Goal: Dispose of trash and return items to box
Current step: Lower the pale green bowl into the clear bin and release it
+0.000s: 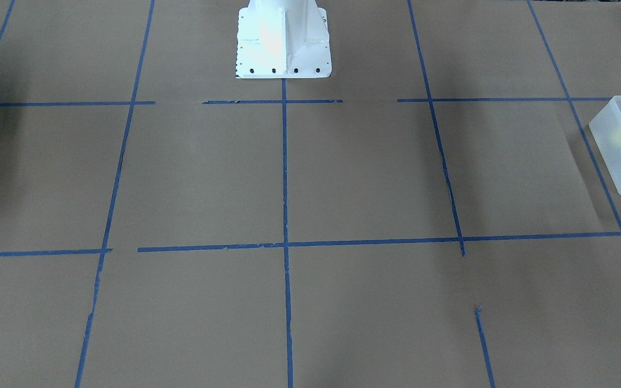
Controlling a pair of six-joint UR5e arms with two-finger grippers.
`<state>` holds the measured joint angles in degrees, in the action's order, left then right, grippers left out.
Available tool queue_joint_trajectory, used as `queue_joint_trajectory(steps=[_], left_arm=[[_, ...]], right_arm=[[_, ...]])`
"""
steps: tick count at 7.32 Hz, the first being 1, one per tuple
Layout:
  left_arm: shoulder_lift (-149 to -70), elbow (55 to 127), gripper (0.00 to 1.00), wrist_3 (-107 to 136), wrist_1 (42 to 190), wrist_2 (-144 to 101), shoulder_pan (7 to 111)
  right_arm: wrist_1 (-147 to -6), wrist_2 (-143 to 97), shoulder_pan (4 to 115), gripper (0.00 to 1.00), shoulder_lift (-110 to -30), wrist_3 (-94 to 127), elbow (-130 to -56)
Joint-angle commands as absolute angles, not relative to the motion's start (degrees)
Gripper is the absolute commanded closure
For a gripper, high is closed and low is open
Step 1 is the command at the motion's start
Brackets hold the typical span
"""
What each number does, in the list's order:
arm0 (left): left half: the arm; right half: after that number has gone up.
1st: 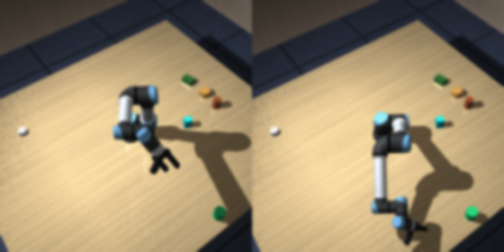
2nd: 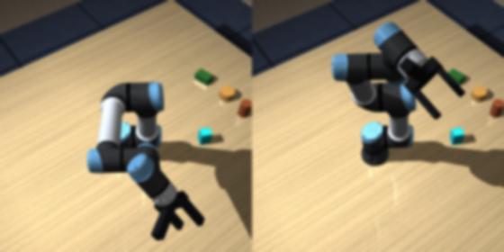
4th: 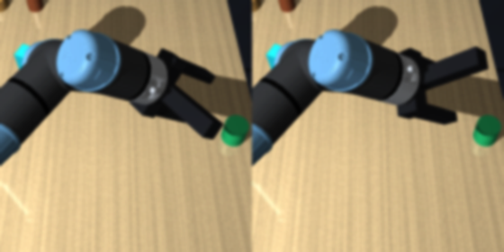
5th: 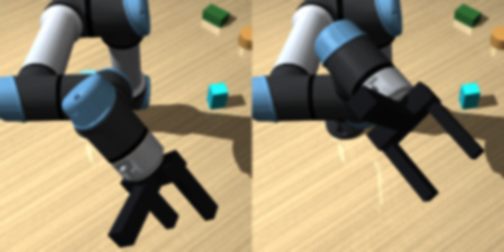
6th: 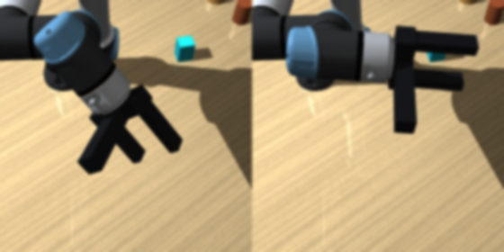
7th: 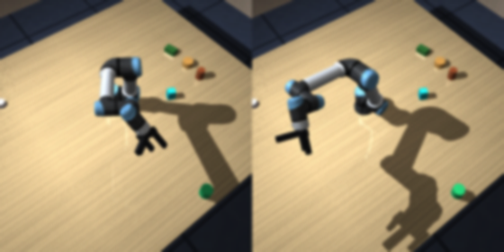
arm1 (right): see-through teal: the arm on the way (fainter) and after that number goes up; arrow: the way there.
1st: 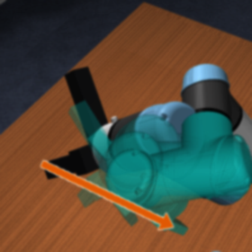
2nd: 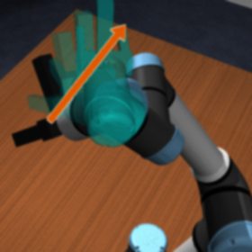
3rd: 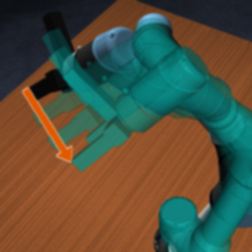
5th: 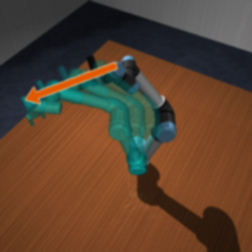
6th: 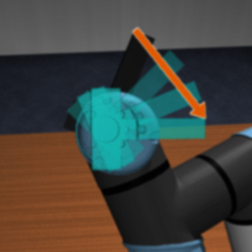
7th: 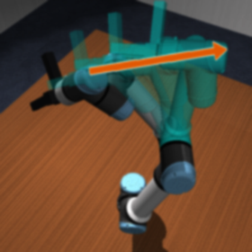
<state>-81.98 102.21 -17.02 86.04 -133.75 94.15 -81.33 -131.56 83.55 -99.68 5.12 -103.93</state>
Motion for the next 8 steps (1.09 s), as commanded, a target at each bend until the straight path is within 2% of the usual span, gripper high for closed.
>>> queue_joint_trajectory(steps=[1,3,8], left_arm=[[-81.30,102.57,0.00,-17.14,83.76,-133.68,94.39],[-82.08,102.48,0.00,-17.05,84.02,-133.68,94.31],[-82.18,99.50,0.00,-16.09,83.50,-134.30,94.39]], right_arm=[[-93.11,-132.08,86.21,0.00,-98.27,3.26,-104.84],[-94.04,-132.10,89.02,0.00,-99.22,3.25,-110.10],[-94.04,-131.84,88.68,0.00,-100.02,3.34,-110.04]])
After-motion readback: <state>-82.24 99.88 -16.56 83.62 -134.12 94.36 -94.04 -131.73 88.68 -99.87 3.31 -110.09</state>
